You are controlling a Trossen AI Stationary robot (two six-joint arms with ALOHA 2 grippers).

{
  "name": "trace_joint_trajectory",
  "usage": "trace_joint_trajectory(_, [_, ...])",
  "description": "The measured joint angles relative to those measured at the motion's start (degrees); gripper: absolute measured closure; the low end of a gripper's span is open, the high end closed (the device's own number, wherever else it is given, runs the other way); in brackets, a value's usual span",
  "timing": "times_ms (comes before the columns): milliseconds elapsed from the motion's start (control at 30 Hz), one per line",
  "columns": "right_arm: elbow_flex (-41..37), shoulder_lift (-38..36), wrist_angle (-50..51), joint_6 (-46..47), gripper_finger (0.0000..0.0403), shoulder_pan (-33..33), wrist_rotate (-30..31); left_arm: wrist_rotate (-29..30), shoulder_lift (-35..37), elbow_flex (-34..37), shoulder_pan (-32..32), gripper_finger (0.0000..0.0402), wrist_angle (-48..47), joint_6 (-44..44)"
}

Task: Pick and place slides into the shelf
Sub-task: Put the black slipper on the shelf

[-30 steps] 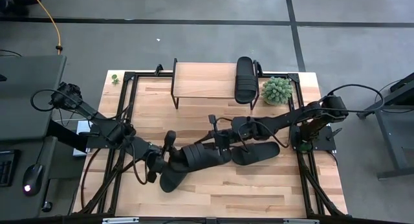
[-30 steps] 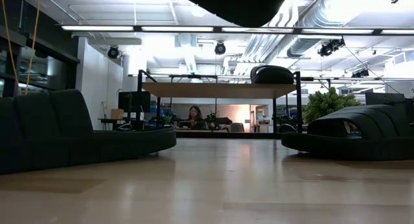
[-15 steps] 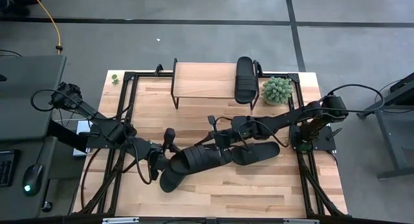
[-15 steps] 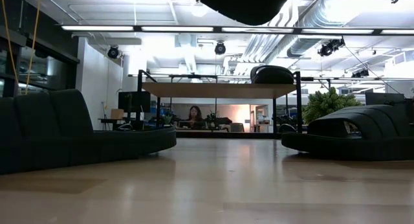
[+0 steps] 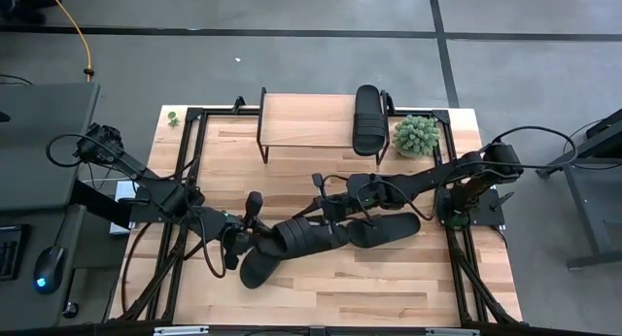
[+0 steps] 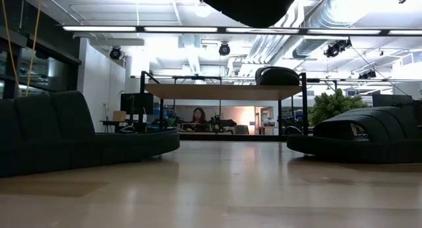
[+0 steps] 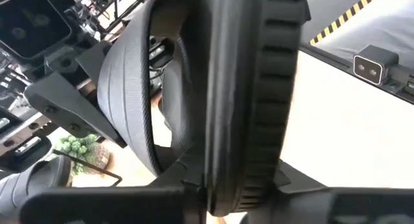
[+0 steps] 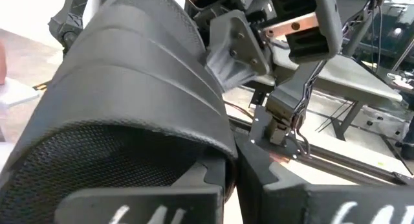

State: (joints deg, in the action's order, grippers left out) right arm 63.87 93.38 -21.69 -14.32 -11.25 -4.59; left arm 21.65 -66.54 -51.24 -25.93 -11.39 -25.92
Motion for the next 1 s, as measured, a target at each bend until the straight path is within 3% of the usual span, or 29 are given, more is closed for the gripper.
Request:
trace_joint_trajectory(167, [0.0, 0.0, 0.0, 0.3, 0.0403, 0.0, 0.0, 0.0, 0.0, 0.0, 0.0, 0.0358, 0.0, -0.5])
trace_joint_trajectory(433, [0.0, 0.0, -0.3, 0.3, 0.0372, 0.0, -0.2, 0.0, 0.0, 0.0, 0.0, 0.0307, 0.1, 0.2])
trace_joint_trajectory(700, [0.0, -0.1, -0.4, 0.3, 0.0309, -0.1, 0.1, 0.1, 0.0, 0.0, 0.0, 0.0350, 0.0, 0.4])
trace_joint_trajectory(867, [0.0, -0.1, 0.9, 0.3, 0.0269, -0.1, 4.7, 0.2, 0.0, 0.1, 0.0, 0.0346, -0.1, 0.5])
trace_joint_trajectory(1000, [0.0, -0.1, 4.2, 0.3, 0.0245, -0.1, 13.2, 1.8, 0.0, 0.1, 0.0, 0.0325, -0.2, 0.6])
